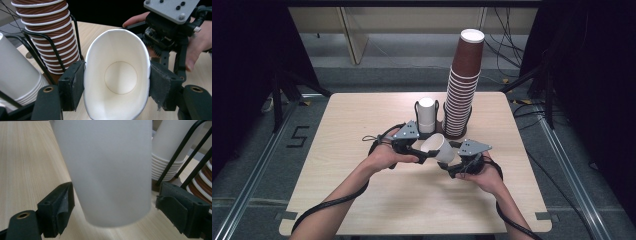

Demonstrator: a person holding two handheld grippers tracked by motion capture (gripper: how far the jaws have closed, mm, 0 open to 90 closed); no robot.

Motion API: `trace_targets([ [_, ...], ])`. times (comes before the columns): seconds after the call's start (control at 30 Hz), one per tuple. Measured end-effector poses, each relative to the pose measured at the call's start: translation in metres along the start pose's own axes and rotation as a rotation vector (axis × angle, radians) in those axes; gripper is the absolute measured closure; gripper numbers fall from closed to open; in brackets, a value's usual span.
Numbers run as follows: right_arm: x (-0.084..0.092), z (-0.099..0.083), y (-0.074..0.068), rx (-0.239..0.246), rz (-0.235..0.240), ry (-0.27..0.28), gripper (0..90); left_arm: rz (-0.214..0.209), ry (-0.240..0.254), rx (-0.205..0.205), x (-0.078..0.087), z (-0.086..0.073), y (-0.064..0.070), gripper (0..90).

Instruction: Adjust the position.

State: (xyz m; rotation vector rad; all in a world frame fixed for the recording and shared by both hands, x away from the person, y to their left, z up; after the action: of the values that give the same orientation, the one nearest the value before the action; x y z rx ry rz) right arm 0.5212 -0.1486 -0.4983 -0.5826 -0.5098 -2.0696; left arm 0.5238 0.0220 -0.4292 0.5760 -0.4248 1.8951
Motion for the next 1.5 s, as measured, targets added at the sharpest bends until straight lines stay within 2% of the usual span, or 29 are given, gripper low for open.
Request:
trace_targets([
  [0.07,0.002,-0.003,-0.001,-0.014,-0.001,-0.015,15.1,0.013,-0.018,-0.014,0.002,0.0,-0.002,33.4],
  [0.2,0.005,-0.007,0.0,-0.004,0.001,-0.025,14.9,0.029,-0.043,-0.037,0.006,0.0,-0.004,33.3],
  [0.23,0.006,-0.008,-0.001,-0.023,0.0,-0.033,14.9,0.031,-0.05,-0.042,0.007,0.0,-0.004,33.2],
  [0.3,0.007,-0.01,0.001,-0.004,-0.004,-0.035,14.8,0.042,-0.061,-0.046,0.009,0.0,-0.006,33.2],
  [0.33,0.009,-0.011,0.0,-0.032,-0.003,-0.033,14.8,0.046,-0.067,-0.051,0.01,0.0,-0.006,33.1],
  [0.37,0.009,-0.011,0.002,-0.011,-0.01,-0.026,14.8,0.048,-0.071,-0.053,0.01,0.0,-0.007,33.1],
  [0.4,0.01,-0.011,0.002,-0.013,-0.012,-0.029,14.8,0.05,-0.077,-0.057,0.011,0.0,-0.008,33.1],
  [0.47,0.012,-0.013,0.002,-0.041,-0.012,-0.032,14.8,0.055,-0.082,-0.06,0.012,0.0,-0.009,33.1],
  [0.5,0.013,-0.013,0.003,-0.025,-0.016,-0.027,14.8,0.056,-0.086,-0.062,0.012,-0.001,-0.009,33.1],
  [0.63,0.015,-0.013,0.006,-0.016,-0.021,-0.02,14.9,0.058,-0.095,-0.065,0.013,-0.001,-0.01,33.2],
  [0.73,0.017,-0.015,0.004,-0.04,-0.017,-0.028,14.8,0.057,-0.103,-0.07,0.014,-0.001,-0.011,33.2],
  [0.77,0.017,-0.015,0.006,-0.023,-0.028,-0.025,14.8,0.064,-0.109,-0.072,0.015,-0.001,-0.011,33.2],
  [0.8,0.018,-0.016,0.004,-0.045,-0.021,-0.03,14.9,0.067,-0.111,-0.071,0.015,-0.001,-0.011,33.2],
  [0.87,0.018,-0.018,0.004,-0.043,-0.014,-0.029,14.9,0.075,-0.12,-0.074,0.017,-0.002,-0.013,33.2],
  [0.9,0.019,-0.019,0.004,-0.054,-0.021,-0.037,14.8,0.074,-0.127,-0.077,0.018,-0.002,-0.013,33.2],
  [0.93,0.019,-0.019,0.005,-0.039,-0.026,-0.027,14.9,0.081,-0.131,-0.077,0.019,-0.003,-0.014,33.2],
  [1.03,0.021,-0.022,0.006,-0.047,-0.03,-0.029,14.8,0.097,-0.146,-0.078,0.021,-0.005,-0.015,33.2],
  [1.07,0.022,-0.023,0.006,-0.067,-0.037,-0.032,14.9,0.108,-0.159,-0.077,0.022,-0.006,-0.016,33.2],
  [1.13,0.023,-0.024,0.008,-0.056,-0.048,-0.026,14.9,0.12,-0.172,-0.077,0.024,-0.008,-0.017,33.2],
  [1.17,0.024,-0.026,0.008,-0.073,-0.054,-0.03,15.0,0.125,-0.187,-0.085,0.025,-0.009,-0.018,33.2],
  [1.23,0.027,-0.029,0.01,-0.116,-0.075,-0.028,15.3,0.131,-0.191,-0.069,0.026,-0.011,-0.018,33.2],
  [1.27,0.028,-0.03,0.014,-0.101,-0.09,-0.019,15.3,0.139,-0.211,-0.083,0.028,-0.013,-0.019,33.2],
  [1.37,0.032,-0.035,0.018,-0.177,-0.127,-0.016,15.5,0.165,-0.239,-0.078,0.031,-0.015,-0.019,33.2],
  [1.43,0.036,-0.038,0.024,-0.184,-0.157,-0.004,15.5,0.179,-0.257,-0.075,0.033,-0.017,-0.02,33.2],
  [1.47,0.038,-0.04,0.025,-0.211,-0.168,-0.007,15.6,0.187,-0.265,-0.072,0.034,-0.017,-0.02,33.1],
  [1.5,0.039,-0.041,0.027,-0.216,-0.178,-0.002,15.5,0.197,-0.275,-0.067,0.035,-0.018,-0.02,33.2],
])
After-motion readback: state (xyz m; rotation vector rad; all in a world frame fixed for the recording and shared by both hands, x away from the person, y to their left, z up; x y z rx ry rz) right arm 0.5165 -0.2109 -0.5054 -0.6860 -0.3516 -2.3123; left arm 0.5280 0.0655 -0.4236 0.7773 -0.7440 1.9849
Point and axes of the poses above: each handheld gripper's, and its own axes: x roughly backward along the jaws, z roughly out of its top, y roughly to its right, the point moved 5 cm from there along -x, roughly forward along the jaws, and after that the axes turned 10 degrees about -y, right-handed, at the moved point
